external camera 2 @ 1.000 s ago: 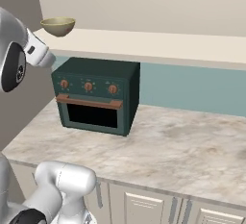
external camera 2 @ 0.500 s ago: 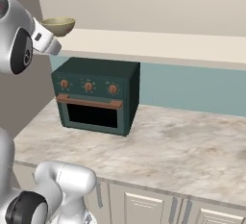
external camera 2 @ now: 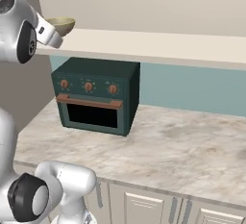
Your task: Take the smaller bowl and place it next to the appetizer plate on the dining counter , and place the larger bowl next to the plate with cooked food.
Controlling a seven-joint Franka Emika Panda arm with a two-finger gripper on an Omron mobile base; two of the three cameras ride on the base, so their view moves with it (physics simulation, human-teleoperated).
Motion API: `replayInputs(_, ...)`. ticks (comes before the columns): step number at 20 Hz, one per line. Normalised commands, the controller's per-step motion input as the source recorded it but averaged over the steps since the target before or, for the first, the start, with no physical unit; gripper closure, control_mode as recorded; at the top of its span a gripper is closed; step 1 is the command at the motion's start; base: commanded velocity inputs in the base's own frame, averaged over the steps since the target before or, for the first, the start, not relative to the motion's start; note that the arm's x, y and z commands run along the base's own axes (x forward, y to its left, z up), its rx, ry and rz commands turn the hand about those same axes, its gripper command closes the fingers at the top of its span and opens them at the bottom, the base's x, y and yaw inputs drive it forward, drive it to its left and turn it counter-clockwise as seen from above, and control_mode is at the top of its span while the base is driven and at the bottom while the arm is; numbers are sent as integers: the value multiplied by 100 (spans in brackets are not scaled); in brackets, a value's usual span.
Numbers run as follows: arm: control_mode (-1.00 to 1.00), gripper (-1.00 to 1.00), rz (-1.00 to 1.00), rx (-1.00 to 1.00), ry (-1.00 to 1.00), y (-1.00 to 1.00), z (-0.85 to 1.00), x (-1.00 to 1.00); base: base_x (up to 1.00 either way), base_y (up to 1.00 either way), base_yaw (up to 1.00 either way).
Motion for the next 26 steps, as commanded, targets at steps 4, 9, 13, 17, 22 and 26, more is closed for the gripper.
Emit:
replayInputs(4,-100,-100,0,0,0,9,-10,58,0,0,0)
replayInputs(9,-100,-100,0,0,2,11,-12,55,0,0,0)
replayInputs(13,-100,-100,0,0,6,16,-4,55,0,0,0)
replayInputs(17,-100,-100,0,0,6,18,0,53,0,0,0)
replayInputs(22,-100,-100,0,0,5,16,0,48,0,0,0)
replayInputs(26,-100,-100,0,0,1,10,-5,47,0,0,0)
